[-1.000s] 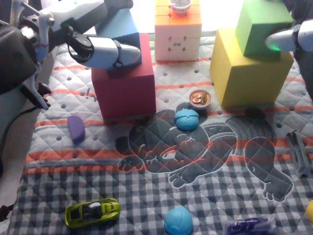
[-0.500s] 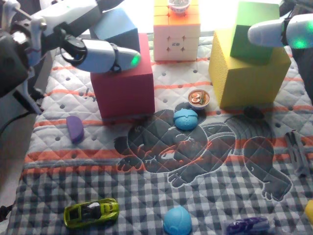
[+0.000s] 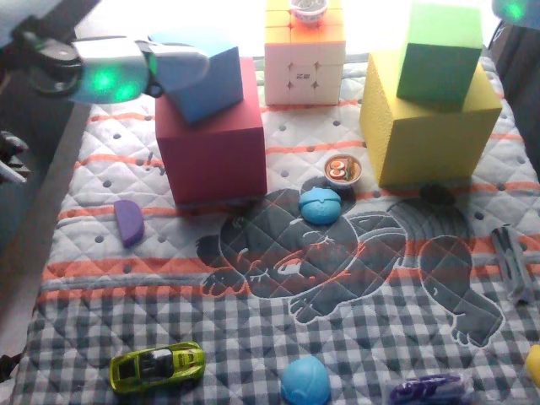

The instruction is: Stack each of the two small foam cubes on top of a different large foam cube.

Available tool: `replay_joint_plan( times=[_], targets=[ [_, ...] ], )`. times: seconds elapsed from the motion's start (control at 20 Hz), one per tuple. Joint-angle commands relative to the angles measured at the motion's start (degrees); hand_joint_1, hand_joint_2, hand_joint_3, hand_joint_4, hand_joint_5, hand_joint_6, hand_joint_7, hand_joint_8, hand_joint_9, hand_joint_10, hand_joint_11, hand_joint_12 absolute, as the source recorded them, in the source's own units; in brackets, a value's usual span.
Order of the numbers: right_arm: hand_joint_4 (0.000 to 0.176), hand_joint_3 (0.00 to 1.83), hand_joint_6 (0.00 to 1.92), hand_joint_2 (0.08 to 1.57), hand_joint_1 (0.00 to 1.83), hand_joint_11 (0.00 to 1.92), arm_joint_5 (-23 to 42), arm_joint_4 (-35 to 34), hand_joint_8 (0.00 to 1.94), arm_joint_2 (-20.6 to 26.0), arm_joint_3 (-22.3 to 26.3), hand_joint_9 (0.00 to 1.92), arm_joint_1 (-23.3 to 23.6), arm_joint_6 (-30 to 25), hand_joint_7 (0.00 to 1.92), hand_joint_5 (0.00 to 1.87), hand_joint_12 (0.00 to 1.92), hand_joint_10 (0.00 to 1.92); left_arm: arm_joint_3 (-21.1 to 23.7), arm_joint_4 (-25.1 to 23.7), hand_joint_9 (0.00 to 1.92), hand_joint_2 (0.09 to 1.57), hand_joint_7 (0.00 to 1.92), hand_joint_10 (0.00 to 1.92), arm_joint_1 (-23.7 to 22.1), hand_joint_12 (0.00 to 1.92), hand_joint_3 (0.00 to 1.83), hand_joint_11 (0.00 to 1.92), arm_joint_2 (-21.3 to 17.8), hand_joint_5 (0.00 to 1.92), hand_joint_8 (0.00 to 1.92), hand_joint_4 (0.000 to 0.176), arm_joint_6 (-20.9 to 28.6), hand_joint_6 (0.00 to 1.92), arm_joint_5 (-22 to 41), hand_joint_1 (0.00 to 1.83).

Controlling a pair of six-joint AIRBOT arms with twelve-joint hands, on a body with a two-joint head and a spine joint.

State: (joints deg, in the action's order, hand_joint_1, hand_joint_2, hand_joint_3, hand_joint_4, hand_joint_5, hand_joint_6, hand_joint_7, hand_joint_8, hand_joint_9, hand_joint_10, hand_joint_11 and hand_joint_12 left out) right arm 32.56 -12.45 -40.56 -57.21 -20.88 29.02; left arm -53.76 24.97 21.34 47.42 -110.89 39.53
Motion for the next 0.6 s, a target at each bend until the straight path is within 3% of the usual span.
replay_joint_plan(
  times=[0.0,0.05,0.1,0.15,0.2,0.25,0.3,0.35,0.4,0.45,0.55],
  targets=[
    [0.154,0.02,0.00,1.00,0.51,0.00,9.63,0.38,0.00,1.14,0.49,0.00,0.75,-0.29,0.00,0.00,0.00,0.00,0.52,-2.15,0.00,1.01,0.00,0.00,0.16,0.00,0.00,0.00,-1.54,0.00,0.00,0.176,1.59,0.00,10.73,0.66],
    [0.131,0.02,0.00,1.01,0.48,0.00,11.75,1.53,0.00,2.72,2.28,0.00,0.81,-0.29,0.00,0.00,0.00,0.00,1.66,-3.93,0.00,0.98,0.00,0.00,2.04,0.00,0.00,0.00,-3.25,0.00,0.00,0.176,5.59,0.00,13.87,0.63],
    [0.121,0.01,0.00,0.99,0.45,0.01,13.63,1.68,0.00,3.65,3.34,0.00,0.20,-0.29,0.00,0.00,0.00,0.00,2.09,-4.83,0.00,0.96,0.00,0.00,3.75,0.03,0.00,0.06,-4.25,0.00,0.00,0.176,9.19,0.00,16.34,0.62],
    [0.130,0.01,0.00,1.00,0.45,0.03,15.86,1.68,0.00,4.42,4.44,0.00,-0.98,-0.29,0.00,0.00,0.02,0.00,2.25,-5.82,0.00,0.95,0.00,0.00,5.80,0.38,0.00,0.01,-5.13,0.00,0.00,0.176,13.53,0.00,18.93,0.67],
    [0.114,0.00,0.00,1.09,0.50,0.01,19.00,1.67,0.00,5.46,5.80,0.00,-2.82,-0.29,0.00,0.00,0.18,0.00,2.23,-7.20,0.00,0.96,0.00,0.00,8.39,0.45,0.00,0.00,-5.84,0.00,0.00,0.176,19.49,0.00,22.17,0.70],
    [0.121,0.00,0.00,1.11,0.53,0.00,20.84,1.77,0.00,5.97,6.42,0.00,-3.70,-0.29,0.00,0.00,0.07,0.00,2.31,-7.65,0.00,0.98,0.00,0.00,9.54,0.13,0.00,0.00,-6.11,0.00,0.00,0.176,21.54,0.00,23.82,0.67],
    [0.115,0.00,0.00,1.13,0.56,0.00,24.56,2.50,0.00,6.67,7.04,0.00,-5.84,-0.29,0.00,0.00,0.01,0.00,2.78,-8.16,0.00,0.98,0.00,0.00,11.78,0.02,0.00,0.00,-6.49,0.00,0.00,0.176,24.08,0.00,27.78,0.69],
    [0.100,0.00,0.00,1.13,0.55,0.00,27.88,2.92,0.00,6.75,7.00,0.00,-7.88,-0.29,0.00,0.00,0.00,0.00,3.39,-8.20,0.00,1.02,0.00,0.00,13.68,0.01,0.02,0.00,-6.88,0.00,0.00,0.176,25.10,0.00,30.75,0.71],
    [0.102,0.00,0.00,1.11,0.57,0.00,33.34,2.93,0.00,6.70,6.82,0.00,-11.80,-0.29,0.00,0.00,0.00,0.00,4.40,-8.23,0.00,1.02,0.00,0.00,16.52,0.00,0.02,0.00,-7.47,0.00,0.00,0.176,26.26,0.00,35.07,0.72],
    [0.064,0.00,0.00,1.08,0.56,0.00,36.67,2.90,0.00,6.62,6.80,0.00,-14.06,-0.29,0.00,0.00,0.00,0.00,4.77,-8.33,0.00,1.05,0.00,0.00,17.75,0.00,0.03,0.00,-7.68,0.00,0.00,0.176,26.90,0.00,36.98,0.69],
    [0.054,0.00,0.00,1.10,0.61,0.03,45.46,1.41,0.00,6.10,7.06,0.00,-20.01,-0.29,0.00,0.00,0.01,0.00,5.16,-8.88,0.00,1.09,0.00,0.00,20.48,0.00,0.04,0.00,-7.90,0.00,0.00,0.175,29.45,0.00,41.14,0.69]
  ],
)
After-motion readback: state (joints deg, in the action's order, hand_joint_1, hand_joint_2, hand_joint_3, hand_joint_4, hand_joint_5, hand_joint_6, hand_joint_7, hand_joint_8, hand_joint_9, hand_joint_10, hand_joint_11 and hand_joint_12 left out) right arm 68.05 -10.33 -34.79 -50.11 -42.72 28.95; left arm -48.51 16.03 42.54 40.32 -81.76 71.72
